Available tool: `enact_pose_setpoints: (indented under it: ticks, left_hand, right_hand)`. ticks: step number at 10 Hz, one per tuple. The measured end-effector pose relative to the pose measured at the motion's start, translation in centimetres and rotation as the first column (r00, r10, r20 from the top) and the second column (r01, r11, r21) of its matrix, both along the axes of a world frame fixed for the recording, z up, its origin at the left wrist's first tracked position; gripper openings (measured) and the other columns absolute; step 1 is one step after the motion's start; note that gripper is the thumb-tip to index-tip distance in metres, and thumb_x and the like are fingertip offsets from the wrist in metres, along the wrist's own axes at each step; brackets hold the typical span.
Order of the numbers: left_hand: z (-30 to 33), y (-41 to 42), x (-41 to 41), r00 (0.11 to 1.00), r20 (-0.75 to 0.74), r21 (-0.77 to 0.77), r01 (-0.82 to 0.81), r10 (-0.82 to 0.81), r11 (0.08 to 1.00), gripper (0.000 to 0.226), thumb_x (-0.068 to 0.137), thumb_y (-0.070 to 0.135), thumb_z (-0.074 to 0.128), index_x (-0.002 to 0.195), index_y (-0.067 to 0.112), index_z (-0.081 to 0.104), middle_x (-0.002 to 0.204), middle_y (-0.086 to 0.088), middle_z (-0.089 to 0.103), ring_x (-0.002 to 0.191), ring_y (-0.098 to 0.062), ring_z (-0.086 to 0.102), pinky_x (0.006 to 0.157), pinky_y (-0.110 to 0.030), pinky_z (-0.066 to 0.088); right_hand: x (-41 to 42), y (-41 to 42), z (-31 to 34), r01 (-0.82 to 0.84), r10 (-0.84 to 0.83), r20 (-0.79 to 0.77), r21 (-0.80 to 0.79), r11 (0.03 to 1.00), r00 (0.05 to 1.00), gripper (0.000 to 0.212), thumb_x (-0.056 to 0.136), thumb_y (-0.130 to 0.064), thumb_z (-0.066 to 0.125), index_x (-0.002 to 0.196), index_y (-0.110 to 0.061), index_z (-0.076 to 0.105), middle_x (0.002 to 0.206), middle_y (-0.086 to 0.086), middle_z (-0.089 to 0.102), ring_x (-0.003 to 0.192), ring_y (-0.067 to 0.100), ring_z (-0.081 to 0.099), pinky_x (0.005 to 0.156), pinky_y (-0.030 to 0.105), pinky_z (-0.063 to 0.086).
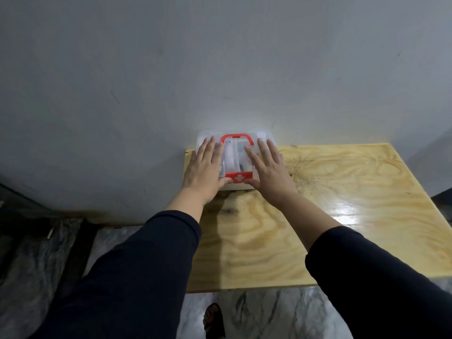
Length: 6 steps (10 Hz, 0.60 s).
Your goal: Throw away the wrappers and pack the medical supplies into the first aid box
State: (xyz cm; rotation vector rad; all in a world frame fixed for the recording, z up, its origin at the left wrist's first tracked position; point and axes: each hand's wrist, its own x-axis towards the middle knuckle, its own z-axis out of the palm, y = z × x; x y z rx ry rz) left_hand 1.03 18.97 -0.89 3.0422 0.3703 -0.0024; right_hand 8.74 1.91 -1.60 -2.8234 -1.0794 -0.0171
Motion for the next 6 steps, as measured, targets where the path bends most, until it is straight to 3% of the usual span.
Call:
enact_pose_setpoints:
  ticks: [3,5,6]
  left_hand:
    - [0.4,0.8,2.6,1.000,0.029,-0.020,-0.006,0.007,1.000,0.090,0.094,0.051,0.048,0.155,0.015,-0.007,0.165,-0.007,-0.009,0.152,-0.023,-0.010,0.124,-0.042,0.004]
    - [1.1,1.7,2.7,0.999,-0.011,-0.106,0.030,-0.031,0.994,0.084,0.097,0.051,0.042,0.155,0.018,-0.009,0.164,-0.003,-0.015,0.150,-0.020,-0.015,0.123,-0.041,-0.001]
    - [1.4,2.4,0.2,0.997,0.071,-0.257,0.017,0.002,0.966,0.078,0.096,0.058,0.033,0.156,0.018,0.001,0.165,0.001,-0.005,0.152,-0.017,-0.005,0.124,-0.042,0.002]
  right_hand:
    - [2.6,1.3,-0.3,0.021,-0.020,0.032,-0.016,1.000,0.999,0.077,0.092,-0.050,0.048,0.152,-0.027,0.006,0.162,0.009,-0.001,0.150,0.029,-0.007,0.120,0.051,0.014]
    - [2.3,1.2,2.6,-0.015,0.006,-0.101,-0.090,0.996,0.995,0.074,0.092,-0.052,0.047,0.152,-0.029,0.009,0.163,0.007,-0.003,0.150,0.028,-0.008,0.120,0.051,0.007]
    - [2.3,-0.2,8.2,0.007,0.003,-0.306,0.029,1.000,0.952,0.055,0.091,-0.047,0.054,0.143,-0.035,0.039,0.159,0.002,0.024,0.146,0.025,0.024,0.117,0.048,0.022]
